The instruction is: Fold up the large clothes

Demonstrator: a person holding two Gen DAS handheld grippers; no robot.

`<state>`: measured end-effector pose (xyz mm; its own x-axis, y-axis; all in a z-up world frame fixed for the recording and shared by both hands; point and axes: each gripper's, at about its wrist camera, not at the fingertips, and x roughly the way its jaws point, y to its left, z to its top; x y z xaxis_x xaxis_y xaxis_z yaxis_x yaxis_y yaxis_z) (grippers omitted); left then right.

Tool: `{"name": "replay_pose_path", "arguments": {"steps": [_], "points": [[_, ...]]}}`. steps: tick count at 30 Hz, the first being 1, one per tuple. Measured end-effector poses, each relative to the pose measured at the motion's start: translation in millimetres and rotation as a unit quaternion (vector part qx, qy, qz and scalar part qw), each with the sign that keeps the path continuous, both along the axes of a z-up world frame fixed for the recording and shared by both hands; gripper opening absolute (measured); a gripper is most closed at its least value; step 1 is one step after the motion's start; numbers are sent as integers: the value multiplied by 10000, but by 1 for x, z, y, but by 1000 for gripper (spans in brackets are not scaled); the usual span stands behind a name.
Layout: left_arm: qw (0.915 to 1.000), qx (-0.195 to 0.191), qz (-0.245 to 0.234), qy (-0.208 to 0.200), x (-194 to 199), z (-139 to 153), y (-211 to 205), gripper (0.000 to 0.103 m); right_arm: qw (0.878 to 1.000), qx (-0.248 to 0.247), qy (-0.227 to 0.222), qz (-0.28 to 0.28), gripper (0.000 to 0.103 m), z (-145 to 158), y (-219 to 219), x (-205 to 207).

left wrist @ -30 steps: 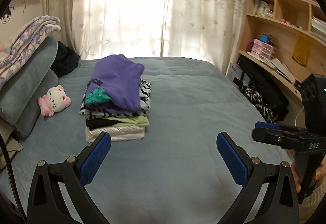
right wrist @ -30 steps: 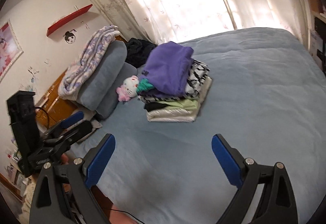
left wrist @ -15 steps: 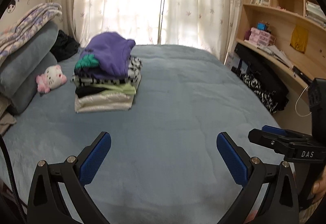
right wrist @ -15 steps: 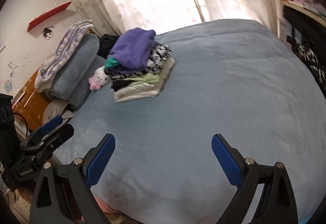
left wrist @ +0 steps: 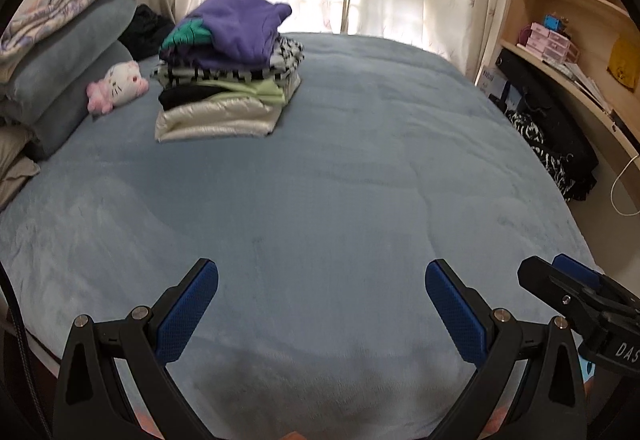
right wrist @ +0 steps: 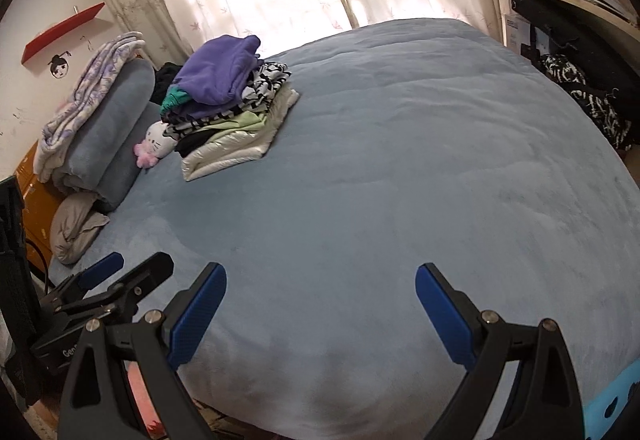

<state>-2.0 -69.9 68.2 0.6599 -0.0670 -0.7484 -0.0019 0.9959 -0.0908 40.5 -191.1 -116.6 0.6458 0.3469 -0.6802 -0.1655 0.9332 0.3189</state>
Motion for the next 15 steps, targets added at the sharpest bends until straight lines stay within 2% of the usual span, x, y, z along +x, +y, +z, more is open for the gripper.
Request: {"name": "replay_pose_path", "arguments": {"steps": [6,15], "points": [[9999,-22,82,81,-4,-10,3,103,9995,-312,-97,-36,96,-7,5,-7],[9999,6,124,32,-8,-10,8,103,9985,-472,-263,15,96,-5,13,-14]]}}
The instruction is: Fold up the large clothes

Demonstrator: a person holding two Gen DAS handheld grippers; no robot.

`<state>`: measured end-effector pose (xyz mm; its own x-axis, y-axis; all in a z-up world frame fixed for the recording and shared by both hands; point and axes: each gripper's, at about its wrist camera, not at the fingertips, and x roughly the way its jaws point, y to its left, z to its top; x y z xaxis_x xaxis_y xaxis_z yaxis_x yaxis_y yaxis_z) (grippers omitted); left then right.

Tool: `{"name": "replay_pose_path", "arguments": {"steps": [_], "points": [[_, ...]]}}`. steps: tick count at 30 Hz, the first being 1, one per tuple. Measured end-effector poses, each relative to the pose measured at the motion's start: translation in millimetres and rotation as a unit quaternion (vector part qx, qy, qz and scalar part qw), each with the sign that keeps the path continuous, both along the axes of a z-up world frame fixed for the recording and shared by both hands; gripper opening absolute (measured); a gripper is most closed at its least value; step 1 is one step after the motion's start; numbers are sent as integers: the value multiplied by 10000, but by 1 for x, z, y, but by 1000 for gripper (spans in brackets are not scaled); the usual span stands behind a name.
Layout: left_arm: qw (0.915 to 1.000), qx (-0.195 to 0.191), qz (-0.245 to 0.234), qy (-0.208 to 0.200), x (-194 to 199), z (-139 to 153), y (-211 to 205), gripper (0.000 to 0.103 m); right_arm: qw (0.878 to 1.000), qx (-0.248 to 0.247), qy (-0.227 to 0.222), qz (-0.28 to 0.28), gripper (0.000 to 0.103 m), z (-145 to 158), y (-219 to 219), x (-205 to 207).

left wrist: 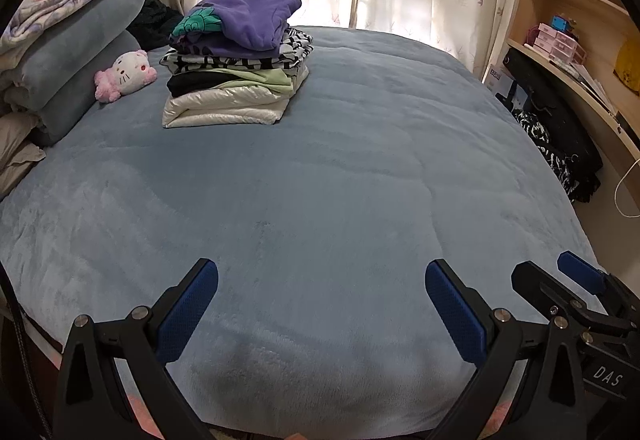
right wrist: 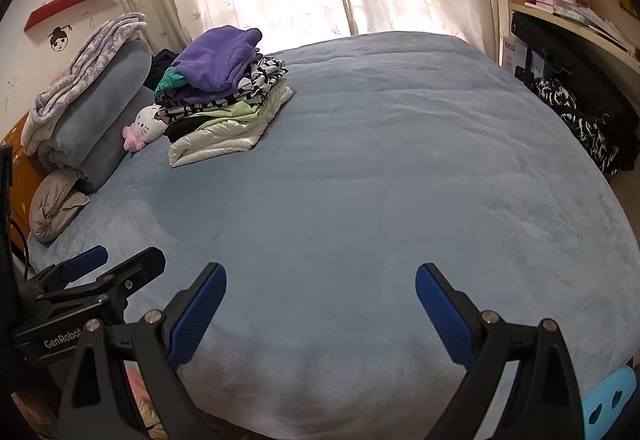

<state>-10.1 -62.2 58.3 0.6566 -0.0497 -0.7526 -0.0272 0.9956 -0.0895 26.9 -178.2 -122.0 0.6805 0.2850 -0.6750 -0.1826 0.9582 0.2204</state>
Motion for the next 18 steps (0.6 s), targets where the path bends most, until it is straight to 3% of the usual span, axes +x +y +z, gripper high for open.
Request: {"name": "replay_pose_path", "arguments": {"steps": [18], "points": [[9996,228,5,-154,-5,8,-7,102,9998,18,-175,7,96,4,1,-7]]}}
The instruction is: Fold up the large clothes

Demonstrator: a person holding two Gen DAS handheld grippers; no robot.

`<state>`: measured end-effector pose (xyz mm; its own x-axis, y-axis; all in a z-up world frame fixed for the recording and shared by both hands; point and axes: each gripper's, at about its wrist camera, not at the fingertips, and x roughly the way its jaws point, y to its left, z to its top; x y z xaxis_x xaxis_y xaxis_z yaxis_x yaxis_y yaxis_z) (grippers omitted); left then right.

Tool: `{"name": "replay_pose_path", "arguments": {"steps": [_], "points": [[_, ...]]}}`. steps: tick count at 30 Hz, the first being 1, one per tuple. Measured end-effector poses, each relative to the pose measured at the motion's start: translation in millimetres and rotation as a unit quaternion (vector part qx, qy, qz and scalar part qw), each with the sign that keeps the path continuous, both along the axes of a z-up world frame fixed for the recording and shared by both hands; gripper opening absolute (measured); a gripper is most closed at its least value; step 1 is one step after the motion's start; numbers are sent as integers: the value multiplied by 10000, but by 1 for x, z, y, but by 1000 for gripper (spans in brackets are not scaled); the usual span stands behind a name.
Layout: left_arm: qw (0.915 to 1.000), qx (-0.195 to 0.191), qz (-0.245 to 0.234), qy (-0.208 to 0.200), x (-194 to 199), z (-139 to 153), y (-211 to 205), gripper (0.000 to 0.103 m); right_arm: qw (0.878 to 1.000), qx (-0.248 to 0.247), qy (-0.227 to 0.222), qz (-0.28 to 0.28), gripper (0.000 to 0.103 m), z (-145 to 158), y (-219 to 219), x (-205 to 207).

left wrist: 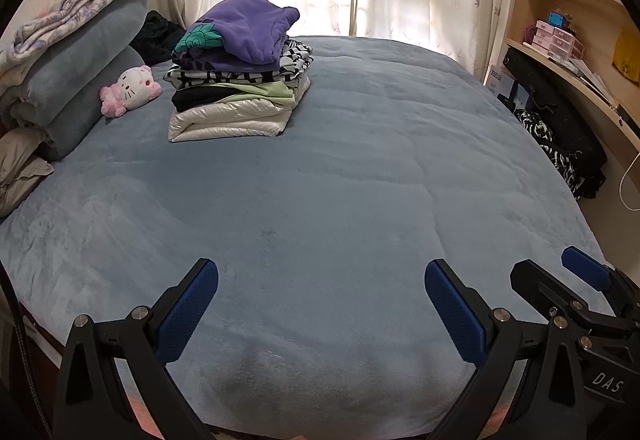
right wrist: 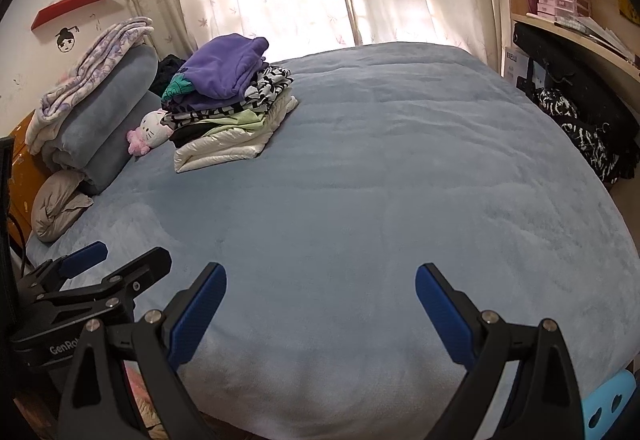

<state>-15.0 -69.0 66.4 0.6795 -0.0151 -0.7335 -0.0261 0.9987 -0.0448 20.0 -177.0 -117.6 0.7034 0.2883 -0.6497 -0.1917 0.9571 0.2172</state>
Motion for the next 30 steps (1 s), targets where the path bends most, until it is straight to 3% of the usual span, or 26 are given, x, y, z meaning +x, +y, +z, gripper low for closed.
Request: {"name": "replay_pose_path", "arguments": {"steps": [30], "points": [[10000,15,72,35,-4,-1,-2,102,10000,62,19,-1,96,-1,-3,1]]}}
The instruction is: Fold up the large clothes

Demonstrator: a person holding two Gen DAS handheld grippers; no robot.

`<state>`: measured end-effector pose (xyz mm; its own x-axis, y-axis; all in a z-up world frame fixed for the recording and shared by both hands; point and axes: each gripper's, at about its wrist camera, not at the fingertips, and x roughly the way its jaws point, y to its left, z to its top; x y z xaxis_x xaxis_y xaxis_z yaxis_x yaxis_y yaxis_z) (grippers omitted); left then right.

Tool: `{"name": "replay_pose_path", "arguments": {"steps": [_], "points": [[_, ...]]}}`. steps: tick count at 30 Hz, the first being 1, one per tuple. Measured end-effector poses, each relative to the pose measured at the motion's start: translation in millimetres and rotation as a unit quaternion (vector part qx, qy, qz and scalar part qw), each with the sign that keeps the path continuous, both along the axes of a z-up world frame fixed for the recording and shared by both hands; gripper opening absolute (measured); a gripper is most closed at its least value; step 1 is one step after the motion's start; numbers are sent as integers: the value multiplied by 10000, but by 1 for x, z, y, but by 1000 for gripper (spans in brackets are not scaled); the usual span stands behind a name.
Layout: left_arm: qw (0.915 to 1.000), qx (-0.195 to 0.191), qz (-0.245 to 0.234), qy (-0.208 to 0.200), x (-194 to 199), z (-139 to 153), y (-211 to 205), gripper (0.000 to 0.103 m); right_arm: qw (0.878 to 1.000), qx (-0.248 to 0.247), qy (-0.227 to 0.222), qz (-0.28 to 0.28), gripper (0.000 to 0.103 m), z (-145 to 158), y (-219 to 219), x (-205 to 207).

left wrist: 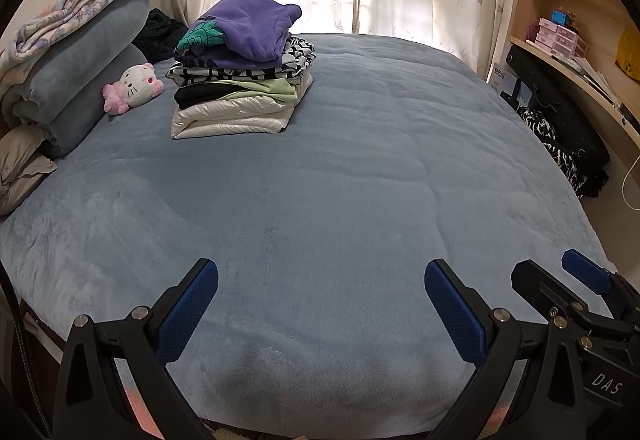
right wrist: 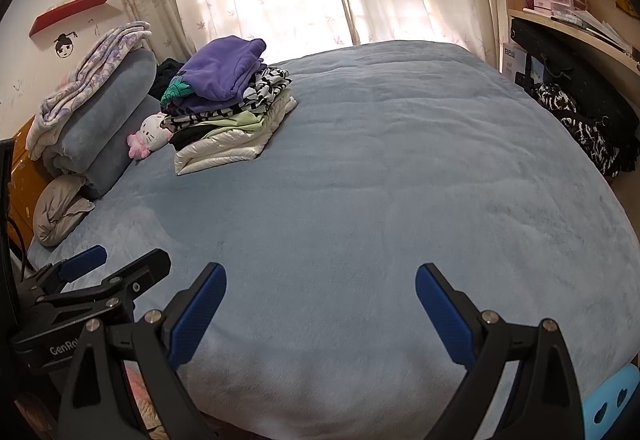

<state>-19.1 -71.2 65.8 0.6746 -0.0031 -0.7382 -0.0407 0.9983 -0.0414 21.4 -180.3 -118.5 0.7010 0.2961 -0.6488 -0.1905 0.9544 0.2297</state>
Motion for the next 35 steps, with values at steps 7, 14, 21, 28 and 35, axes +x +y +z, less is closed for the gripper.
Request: {"name": "replay_pose_path", "arguments": {"steps": [7,14,21,28,35], "points": [[10000,19,12,25,-3,-1,-3,102,10000,3,24,-18,96,-1,0,1],[10000,32,4,71,-3,-4,-2,102,9999,16,77,-66,96,-5,3,0],[10000,47,-10,81,-1,-5,-1,102,9999,10,93,-84,96,-6,6,-1],[10000,42,-14,82,0,-5,-1,102,9999,1,85,-78,96,-6,6,-1],[9999,37,-21,120,-2,-6,0,102,9999,0,98,-82,96,-6,6,-1]]}}
